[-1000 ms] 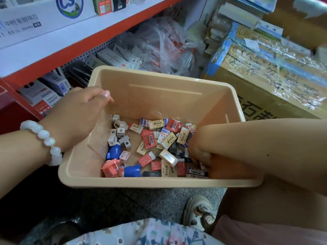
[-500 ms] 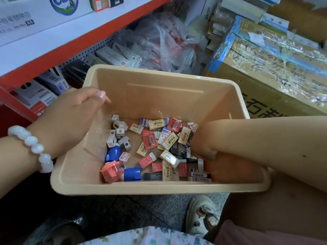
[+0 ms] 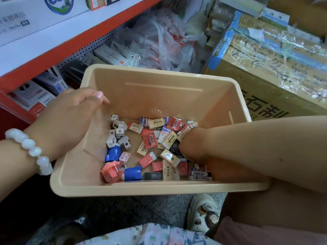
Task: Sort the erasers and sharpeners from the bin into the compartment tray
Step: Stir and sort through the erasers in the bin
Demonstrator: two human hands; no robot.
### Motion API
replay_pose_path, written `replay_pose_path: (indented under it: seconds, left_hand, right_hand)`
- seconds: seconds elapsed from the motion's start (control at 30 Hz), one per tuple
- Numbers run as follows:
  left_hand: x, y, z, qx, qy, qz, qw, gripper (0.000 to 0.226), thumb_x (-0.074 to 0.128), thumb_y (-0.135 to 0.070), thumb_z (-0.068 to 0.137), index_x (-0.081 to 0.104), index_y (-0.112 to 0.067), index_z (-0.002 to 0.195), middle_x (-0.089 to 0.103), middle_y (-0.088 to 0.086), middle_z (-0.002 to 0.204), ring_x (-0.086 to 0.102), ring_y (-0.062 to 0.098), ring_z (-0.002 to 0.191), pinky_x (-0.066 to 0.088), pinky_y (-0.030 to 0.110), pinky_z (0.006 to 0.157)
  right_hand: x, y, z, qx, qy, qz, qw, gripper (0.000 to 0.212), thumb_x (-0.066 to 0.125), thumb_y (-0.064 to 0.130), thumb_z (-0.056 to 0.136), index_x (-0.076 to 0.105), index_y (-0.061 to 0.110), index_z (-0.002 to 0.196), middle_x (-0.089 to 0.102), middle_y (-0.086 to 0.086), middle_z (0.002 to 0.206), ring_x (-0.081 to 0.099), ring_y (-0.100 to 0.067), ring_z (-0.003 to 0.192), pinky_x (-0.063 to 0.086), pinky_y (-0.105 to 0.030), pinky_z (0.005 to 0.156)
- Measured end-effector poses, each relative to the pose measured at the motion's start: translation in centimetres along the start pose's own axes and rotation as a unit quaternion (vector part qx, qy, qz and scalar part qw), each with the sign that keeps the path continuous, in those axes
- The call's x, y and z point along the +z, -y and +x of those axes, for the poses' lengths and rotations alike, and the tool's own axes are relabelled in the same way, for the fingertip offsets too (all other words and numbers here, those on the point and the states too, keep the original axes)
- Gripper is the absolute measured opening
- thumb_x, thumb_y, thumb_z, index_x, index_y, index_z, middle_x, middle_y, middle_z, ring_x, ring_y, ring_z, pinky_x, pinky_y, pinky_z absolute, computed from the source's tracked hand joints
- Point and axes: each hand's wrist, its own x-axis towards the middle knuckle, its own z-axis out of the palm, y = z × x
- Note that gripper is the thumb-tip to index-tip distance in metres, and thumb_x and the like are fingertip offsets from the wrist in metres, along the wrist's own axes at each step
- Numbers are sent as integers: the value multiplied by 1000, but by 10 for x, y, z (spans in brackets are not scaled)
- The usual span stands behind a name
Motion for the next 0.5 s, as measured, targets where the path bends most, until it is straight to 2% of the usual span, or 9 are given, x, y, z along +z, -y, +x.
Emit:
replay_pose_path:
  seconds: [0.07,0.17,0.33,0.5]
  left_hand:
    - [0,0,1,-1,4,-5,1000,32,33,-53,86,62,-40,84,56,5,115,48,17,106,30,33,87]
    - [-1,3,4,-2,16,-13,1000,38,28,-58,80,62,-43,82,56,4,117,49,18,109,33,34,90]
    - [0,4,4,-1,14,2,1000,36,28,-56,80,60,-42,83,55,3,118,50,18,108,32,33,89]
    - [0,1,5,0,18,-10,1000,39,27,-56,80,62,-39,89,54,4,119,50,17,107,31,31,88]
  right_hand:
    - [-4,2,-9,-17,-11,-61,998,39,74,35,77,65,18,111,65,3,106,62,-22,99,52,-33,77]
    - [-11,8,-20,-21,5,-109,994,33,69,32,83,63,16,112,62,3,106,59,-21,102,44,-30,69]
    - [-9,6,-13,-38,11,-133,990,33,70,28,82,64,15,112,63,-3,116,58,-25,106,52,-37,85]
    - [3,5,-11,-33,-37,-157,986,30,68,24,83,65,15,111,64,-5,118,58,-26,109,49,-40,92]
